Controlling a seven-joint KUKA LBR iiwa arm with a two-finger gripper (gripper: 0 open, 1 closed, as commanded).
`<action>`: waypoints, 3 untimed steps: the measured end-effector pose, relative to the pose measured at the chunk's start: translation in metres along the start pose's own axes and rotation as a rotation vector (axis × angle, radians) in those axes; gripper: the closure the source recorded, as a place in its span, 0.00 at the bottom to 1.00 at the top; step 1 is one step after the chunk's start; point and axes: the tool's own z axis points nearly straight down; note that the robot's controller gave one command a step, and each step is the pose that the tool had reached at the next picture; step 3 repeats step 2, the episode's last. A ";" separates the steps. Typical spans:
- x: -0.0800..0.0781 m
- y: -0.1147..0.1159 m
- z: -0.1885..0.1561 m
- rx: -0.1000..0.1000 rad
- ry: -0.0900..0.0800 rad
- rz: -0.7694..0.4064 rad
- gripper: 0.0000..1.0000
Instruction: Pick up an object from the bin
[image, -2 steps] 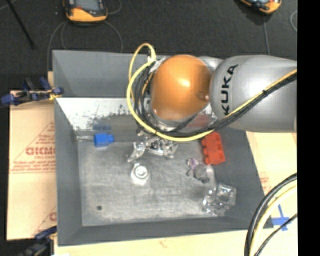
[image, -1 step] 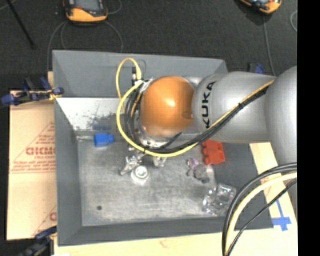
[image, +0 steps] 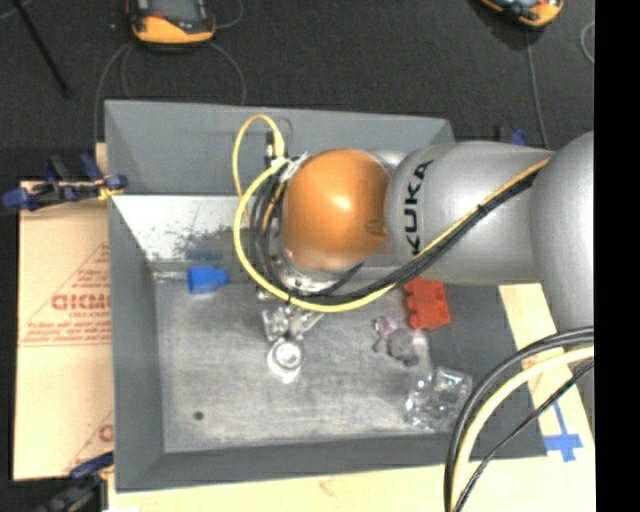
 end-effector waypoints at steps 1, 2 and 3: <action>0.000 0.000 0.000 -0.001 0.000 0.001 0.00; 0.012 0.035 0.005 0.005 0.003 -0.288 0.00; 0.012 0.035 0.005 0.005 0.003 -0.288 0.00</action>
Offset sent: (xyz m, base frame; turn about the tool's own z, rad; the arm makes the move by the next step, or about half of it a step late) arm 0.0000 0.0000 0.0000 0.0000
